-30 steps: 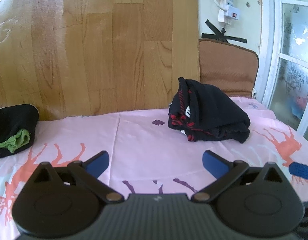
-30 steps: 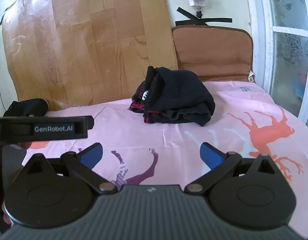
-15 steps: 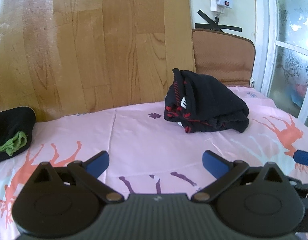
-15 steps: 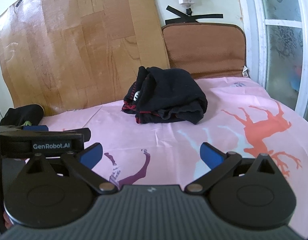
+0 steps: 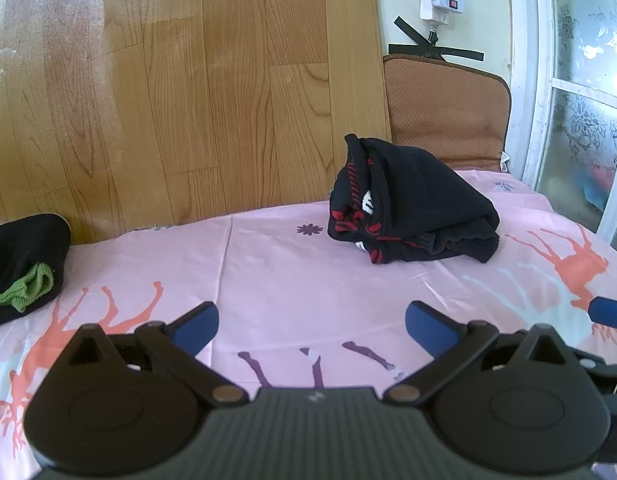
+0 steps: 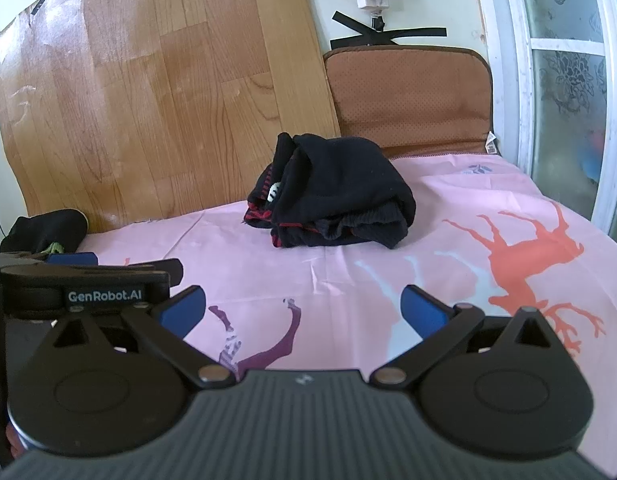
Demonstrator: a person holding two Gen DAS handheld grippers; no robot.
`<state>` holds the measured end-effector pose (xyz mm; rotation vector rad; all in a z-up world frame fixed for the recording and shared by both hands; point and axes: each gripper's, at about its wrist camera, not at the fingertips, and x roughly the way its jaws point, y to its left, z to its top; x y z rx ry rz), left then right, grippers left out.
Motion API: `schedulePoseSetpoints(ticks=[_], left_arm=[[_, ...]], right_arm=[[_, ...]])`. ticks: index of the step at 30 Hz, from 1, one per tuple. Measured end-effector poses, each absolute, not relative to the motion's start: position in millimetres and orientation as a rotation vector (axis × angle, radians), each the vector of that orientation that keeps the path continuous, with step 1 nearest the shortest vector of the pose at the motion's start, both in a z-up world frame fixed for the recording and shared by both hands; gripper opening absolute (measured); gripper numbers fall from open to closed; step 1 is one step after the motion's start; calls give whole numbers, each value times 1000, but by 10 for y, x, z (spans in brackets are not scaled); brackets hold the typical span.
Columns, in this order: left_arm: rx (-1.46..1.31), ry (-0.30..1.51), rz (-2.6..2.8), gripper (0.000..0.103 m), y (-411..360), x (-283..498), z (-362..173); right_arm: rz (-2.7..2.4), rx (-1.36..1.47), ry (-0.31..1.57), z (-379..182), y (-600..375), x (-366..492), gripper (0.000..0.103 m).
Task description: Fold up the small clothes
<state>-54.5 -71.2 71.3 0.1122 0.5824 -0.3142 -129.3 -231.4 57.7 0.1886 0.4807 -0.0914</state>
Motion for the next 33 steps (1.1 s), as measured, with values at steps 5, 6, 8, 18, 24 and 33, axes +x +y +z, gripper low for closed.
schedulePoseSetpoints(ticks=[5,6,8,18,24,33], left_arm=[[114,582,-308,103,-714,-548,714],[114,581,-305,103,-714,-548,715],[114,582,-300,103,-713,-540,713],[113,586,-291,103,-704,-526,712],[121,588,-301,103,-716,-535,698],[133,589,-314,103,-744,-552,699]], right_arm=[[-92,189,479,573,-2313,-1298,103],[-93,188,479,574,-2313,-1298,103],[-92,188,479,573,-2315,-1297,103],[-93,193,480,574,-2343,-1288,103],[-94,194,480,574,-2341,-1286,103],[-101,203,477,565,-2358,-1273,103]])
